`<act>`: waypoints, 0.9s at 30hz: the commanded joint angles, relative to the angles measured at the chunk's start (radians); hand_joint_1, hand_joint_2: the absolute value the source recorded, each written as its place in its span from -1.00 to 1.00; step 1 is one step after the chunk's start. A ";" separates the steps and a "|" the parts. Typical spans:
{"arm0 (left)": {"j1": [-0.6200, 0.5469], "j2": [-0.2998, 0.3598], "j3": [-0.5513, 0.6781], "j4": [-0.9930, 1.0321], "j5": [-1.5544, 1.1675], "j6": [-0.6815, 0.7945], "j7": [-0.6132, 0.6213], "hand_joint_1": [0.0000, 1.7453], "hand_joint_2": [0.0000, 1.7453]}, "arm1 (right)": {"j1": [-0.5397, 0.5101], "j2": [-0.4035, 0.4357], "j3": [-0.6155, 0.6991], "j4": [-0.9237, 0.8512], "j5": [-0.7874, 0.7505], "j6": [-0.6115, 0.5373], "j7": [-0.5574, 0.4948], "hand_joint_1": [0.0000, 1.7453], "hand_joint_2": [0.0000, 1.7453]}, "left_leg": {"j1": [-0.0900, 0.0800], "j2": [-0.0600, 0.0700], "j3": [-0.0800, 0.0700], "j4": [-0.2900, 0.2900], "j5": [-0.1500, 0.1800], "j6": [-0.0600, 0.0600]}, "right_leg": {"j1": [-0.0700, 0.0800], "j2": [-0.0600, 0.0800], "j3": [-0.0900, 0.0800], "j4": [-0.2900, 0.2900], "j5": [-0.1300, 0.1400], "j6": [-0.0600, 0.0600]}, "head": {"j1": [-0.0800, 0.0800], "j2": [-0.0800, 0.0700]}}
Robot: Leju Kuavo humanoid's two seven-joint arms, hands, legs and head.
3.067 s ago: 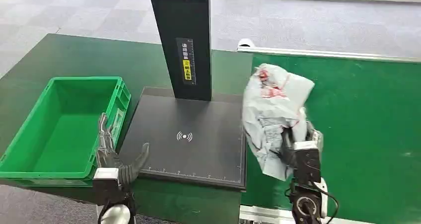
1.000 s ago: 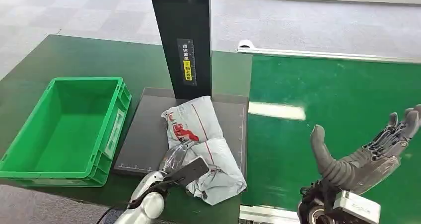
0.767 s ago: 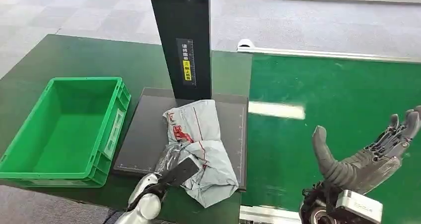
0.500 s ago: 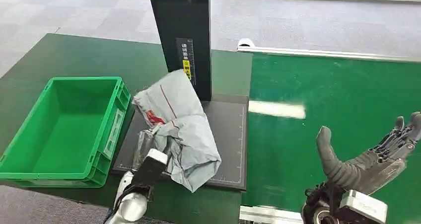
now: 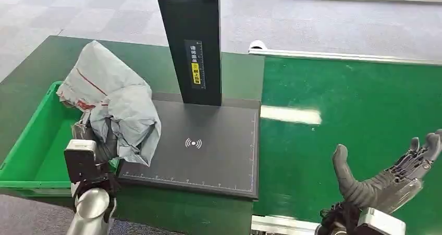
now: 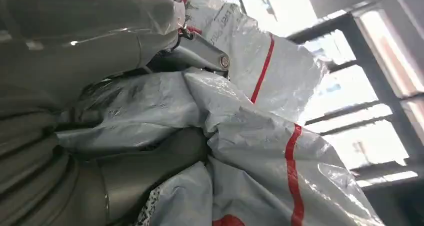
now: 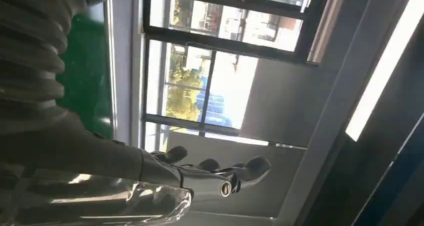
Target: Moved the parcel from conveyor to table for the left to box.
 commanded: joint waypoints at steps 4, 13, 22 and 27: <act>-0.092 0.033 0.189 0.299 0.026 -0.004 -0.002 1.00 1.00 | -0.003 -0.002 -0.028 0.092 -0.029 0.026 0.019 -1.00 1.00 | 0.001 0.000 0.002 -0.003 0.001 0.001 | 0.001 0.000 0.002 -0.004 0.001 0.000 | 0.000 0.000; -0.126 0.043 0.293 0.429 0.047 0.017 0.021 1.00 1.00 | -0.006 -0.002 -0.061 0.117 -0.050 0.061 0.045 -1.00 1.00 | 0.000 0.000 0.001 -0.002 0.001 0.000 | 0.000 0.001 0.001 -0.003 0.001 0.000 | 0.000 0.000; -0.092 -0.001 0.333 0.302 0.088 0.056 -0.052 -1.00 1.00 | -0.036 0.013 -0.059 0.166 -0.017 0.080 0.081 -1.00 1.00 | 0.001 -0.001 -0.001 -0.001 0.000 0.001 | 0.001 0.001 0.000 -0.002 0.001 0.000 | 0.000 0.000; -0.074 -0.009 0.335 0.245 0.101 0.069 -0.063 -1.00 1.00 | -0.038 0.015 -0.060 0.166 -0.013 0.080 0.085 -1.00 1.00 | 0.001 0.000 -0.001 0.000 0.000 0.000 | 0.001 0.001 0.000 -0.001 0.000 0.000 | 0.000 0.000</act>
